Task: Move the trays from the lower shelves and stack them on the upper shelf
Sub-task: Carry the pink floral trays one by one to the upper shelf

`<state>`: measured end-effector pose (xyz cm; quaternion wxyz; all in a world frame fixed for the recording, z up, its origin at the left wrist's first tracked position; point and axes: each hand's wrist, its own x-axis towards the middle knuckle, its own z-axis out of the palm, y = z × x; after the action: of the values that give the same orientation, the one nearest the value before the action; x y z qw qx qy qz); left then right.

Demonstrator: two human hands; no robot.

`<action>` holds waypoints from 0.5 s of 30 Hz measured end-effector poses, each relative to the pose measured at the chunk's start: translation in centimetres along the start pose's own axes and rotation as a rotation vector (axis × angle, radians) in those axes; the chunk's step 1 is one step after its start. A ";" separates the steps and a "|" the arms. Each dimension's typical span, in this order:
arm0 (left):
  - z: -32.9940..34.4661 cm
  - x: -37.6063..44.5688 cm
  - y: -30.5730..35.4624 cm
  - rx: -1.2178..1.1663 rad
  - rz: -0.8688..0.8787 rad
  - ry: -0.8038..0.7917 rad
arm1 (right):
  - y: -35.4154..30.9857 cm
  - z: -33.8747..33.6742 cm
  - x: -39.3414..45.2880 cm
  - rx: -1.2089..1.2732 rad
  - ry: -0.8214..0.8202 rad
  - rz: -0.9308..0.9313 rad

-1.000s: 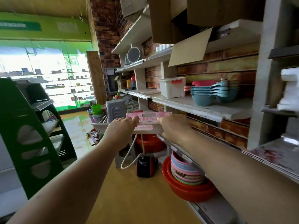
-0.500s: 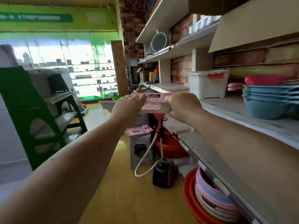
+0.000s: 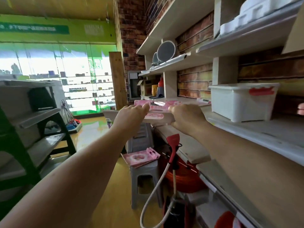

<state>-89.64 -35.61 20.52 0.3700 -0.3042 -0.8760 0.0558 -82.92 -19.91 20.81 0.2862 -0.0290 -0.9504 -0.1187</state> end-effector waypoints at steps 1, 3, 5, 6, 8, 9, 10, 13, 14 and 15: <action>1.1 1.6 -0.9 -0.005 0.011 0.007 | 0.0 0.8 1.8 -0.006 0.001 0.012; 3.6 4.8 -2.4 -0.013 0.039 0.018 | 0.3 2.7 5.1 -0.015 0.003 0.039; 6.6 8.0 -3.6 -0.025 0.057 0.025 | 1.0 4.6 8.2 -0.030 -0.001 0.059; 8.2 9.5 -4.1 -0.031 0.060 0.027 | 1.4 5.7 9.8 -0.040 -0.004 0.066; 11.7 12.6 -4.8 -0.047 0.071 0.033 | 2.3 8.1 12.9 -0.065 0.001 0.075; 13.4 14.2 -5.1 -0.057 0.078 0.034 | 2.8 9.5 14.4 -0.081 0.004 0.078; 15.2 15.8 -5.4 -0.070 0.089 0.039 | 3.3 11.0 16.0 -0.096 0.008 0.082; 20.3 20.8 -5.9 -0.106 0.124 0.061 | 5.4 15.3 20.8 -0.117 0.019 0.102; 21.7 22.6 -6.1 -0.113 0.134 0.052 | 6.1 16.5 22.4 -0.114 0.008 0.117; 23.2 24.3 -6.3 -0.123 0.142 0.048 | 6.8 17.6 24.0 -0.111 -0.002 0.132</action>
<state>-121.67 -23.78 20.81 0.3666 -0.3888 -0.8450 0.0208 -111.51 -9.35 21.24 0.2902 -0.1075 -0.9387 -0.1519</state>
